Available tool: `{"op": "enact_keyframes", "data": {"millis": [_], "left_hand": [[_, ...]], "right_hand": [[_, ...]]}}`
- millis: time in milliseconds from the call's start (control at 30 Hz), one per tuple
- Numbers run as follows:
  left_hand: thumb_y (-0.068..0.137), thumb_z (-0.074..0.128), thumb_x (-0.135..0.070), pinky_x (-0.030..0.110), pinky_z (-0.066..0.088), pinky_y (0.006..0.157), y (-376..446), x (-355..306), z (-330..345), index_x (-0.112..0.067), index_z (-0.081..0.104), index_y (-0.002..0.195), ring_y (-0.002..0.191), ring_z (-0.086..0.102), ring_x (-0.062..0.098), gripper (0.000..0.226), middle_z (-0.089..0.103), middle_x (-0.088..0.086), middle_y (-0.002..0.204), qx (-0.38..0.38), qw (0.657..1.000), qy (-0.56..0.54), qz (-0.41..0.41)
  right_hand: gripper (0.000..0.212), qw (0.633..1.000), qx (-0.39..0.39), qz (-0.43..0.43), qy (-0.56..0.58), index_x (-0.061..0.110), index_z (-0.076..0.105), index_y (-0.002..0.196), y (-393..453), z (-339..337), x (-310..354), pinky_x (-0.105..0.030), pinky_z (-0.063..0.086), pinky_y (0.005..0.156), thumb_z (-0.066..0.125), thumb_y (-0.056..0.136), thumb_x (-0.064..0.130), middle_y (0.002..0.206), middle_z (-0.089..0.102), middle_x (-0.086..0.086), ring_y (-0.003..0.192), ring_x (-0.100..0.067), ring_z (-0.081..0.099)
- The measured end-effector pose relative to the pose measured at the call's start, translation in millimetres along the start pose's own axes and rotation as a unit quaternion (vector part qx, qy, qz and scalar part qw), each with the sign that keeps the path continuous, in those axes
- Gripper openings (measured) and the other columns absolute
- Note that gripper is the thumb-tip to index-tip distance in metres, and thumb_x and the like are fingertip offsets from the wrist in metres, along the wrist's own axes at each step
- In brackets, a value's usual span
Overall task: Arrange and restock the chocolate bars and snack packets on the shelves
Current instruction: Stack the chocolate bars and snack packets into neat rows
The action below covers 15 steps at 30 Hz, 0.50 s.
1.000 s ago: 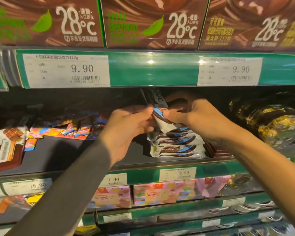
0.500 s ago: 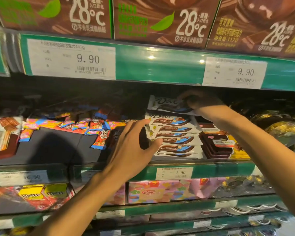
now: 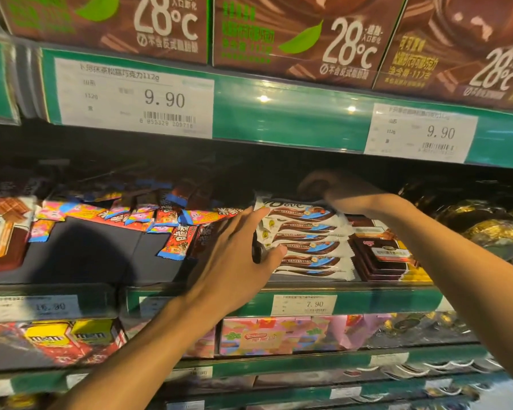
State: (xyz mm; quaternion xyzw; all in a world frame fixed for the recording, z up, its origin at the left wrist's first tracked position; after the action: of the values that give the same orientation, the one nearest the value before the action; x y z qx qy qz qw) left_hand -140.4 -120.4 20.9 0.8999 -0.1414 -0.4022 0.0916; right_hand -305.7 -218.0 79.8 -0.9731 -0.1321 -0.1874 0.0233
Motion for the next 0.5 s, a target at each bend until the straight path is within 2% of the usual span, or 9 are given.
{"op": "enact_keyframes", "data": {"millis": [67,133,200,267,367,433,500], "left_hand": [[0.092,0.058,-0.049,0.023,0.033,0.101,0,1,1,-0.040,0.024,0.149,0.135,0.034,0.005,0.067,0.034,-0.019,0.150,0.001,1.000,-0.004,-0.002],[0.092,0.059,-0.049,0.020,0.030,0.098,1,3,1,-0.040,0.025,0.148,0.134,0.034,0.004,0.066,0.035,-0.019,0.148,0.000,1.000,-0.008,0.002],[0.092,0.058,-0.048,0.020,0.030,0.098,1,5,0,-0.042,0.026,0.148,0.133,0.036,0.004,0.065,0.036,-0.020,0.147,-0.006,1.000,-0.008,0.007],[0.092,0.058,-0.048,0.021,0.032,0.098,2,6,-1,-0.042,0.026,0.148,0.131,0.038,0.004,0.064,0.037,-0.020,0.145,-0.011,1.000,-0.007,0.012],[0.093,0.058,-0.047,0.023,0.036,0.098,3,6,0,-0.042,0.026,0.148,0.128,0.041,0.006,0.064,0.040,-0.017,0.143,-0.012,1.000,-0.003,0.014],[0.092,0.058,-0.046,0.026,0.040,0.097,3,6,-1,-0.042,0.026,0.148,0.122,0.045,0.009,0.065,0.045,-0.013,0.138,-0.013,1.000,0.000,0.016],[0.092,0.058,-0.046,0.026,0.041,0.095,2,6,-2,-0.042,0.027,0.148,0.117,0.047,0.010,0.065,0.046,-0.010,0.133,-0.011,1.000,-0.002,0.017]], "right_hand": [[0.042,1.000,0.014,-0.001,-0.023,0.025,0.063,0.110,3,3,-2,-0.019,0.041,0.090,0.043,0.095,-0.009,0.126,0.060,-0.001,0.113,-0.013,0.053],[0.032,0.999,0.033,-0.013,-0.024,0.021,0.064,0.118,2,5,6,-0.013,0.039,0.084,0.044,0.101,0.003,0.126,0.060,-0.001,0.107,-0.010,0.050],[0.027,0.999,0.040,-0.024,-0.025,0.018,0.061,0.125,-1,8,13,-0.016,0.039,0.084,0.045,0.104,0.017,0.126,0.060,-0.002,0.106,-0.011,0.052],[0.029,0.998,0.063,-0.007,-0.017,0.024,0.058,0.128,-6,14,15,-0.021,0.038,0.088,0.044,0.104,0.034,0.124,0.059,0.001,0.106,-0.012,0.053],[0.040,0.993,0.112,0.018,0.017,0.038,0.052,0.127,-20,31,21,-0.021,0.040,0.088,0.034,0.098,0.060,0.125,0.058,0.006,0.113,-0.013,0.055],[0.060,0.996,0.084,-0.010,-0.035,0.041,0.041,0.141,-26,33,27,-0.027,0.039,0.101,0.030,0.090,0.072,0.143,0.051,0.009,0.129,-0.018,0.050],[0.081,0.992,0.064,-0.038,-0.098,0.045,0.022,0.151,-35,34,35,-0.033,0.032,0.109,0.027,0.081,0.085,0.156,0.035,0.012,0.139,-0.018,0.041]]}}
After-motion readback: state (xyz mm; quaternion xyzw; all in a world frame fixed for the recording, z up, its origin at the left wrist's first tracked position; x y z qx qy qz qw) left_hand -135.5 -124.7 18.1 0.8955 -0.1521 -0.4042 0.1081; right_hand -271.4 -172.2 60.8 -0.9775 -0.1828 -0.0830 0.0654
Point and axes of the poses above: each hand's wrist, its own y-axis towards the middle knuckle, its own z-axis out of the palm, x = y × z, the point moved 9 cm from there along y, towards the middle knuckle
